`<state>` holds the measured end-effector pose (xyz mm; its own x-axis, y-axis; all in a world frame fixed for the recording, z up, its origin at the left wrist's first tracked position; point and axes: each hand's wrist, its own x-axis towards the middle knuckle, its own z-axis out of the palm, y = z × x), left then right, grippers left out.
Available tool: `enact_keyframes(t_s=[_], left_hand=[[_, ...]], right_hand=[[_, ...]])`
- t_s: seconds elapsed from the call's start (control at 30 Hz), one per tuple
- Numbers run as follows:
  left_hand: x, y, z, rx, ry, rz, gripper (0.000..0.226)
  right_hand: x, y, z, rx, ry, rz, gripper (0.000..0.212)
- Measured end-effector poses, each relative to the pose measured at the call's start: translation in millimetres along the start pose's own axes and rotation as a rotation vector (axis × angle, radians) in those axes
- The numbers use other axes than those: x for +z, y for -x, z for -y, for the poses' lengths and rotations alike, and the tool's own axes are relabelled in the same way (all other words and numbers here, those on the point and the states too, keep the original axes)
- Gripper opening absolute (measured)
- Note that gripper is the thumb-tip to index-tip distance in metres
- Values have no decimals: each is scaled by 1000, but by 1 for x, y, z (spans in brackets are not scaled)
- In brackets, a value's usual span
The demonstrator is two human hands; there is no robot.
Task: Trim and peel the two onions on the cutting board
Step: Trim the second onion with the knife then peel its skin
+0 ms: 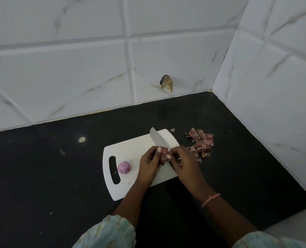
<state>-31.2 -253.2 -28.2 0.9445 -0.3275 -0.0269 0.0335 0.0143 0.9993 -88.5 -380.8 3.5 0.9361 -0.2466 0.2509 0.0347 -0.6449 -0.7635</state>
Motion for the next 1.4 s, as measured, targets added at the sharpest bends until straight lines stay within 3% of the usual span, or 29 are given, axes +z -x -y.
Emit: enact_keyframes(t_s=[0.2,0.33,0.6,0.7,1.03,1.4], left_hand=[[0,1,0,29,-3,-5,34],[0,1,2,0,-12,-22,34],[0,0,1,55,-21,-29,20],[-1,0,0,50,-22,-24,24],[-1,1,-2,38,-35,-24,24],[-3,0,-1,40,-30,9,23]], right_hand=[[-5,1,6,-89,-34,73,16],[-4,-2,5,-99,42,11,4],[-2,-8,1,119,-76,-98,5],[-3,-12,-1,169,-137,-38,6],[-4,-13,2,-20,37,20,7],[-3,-26,3,195,-163,171,6]])
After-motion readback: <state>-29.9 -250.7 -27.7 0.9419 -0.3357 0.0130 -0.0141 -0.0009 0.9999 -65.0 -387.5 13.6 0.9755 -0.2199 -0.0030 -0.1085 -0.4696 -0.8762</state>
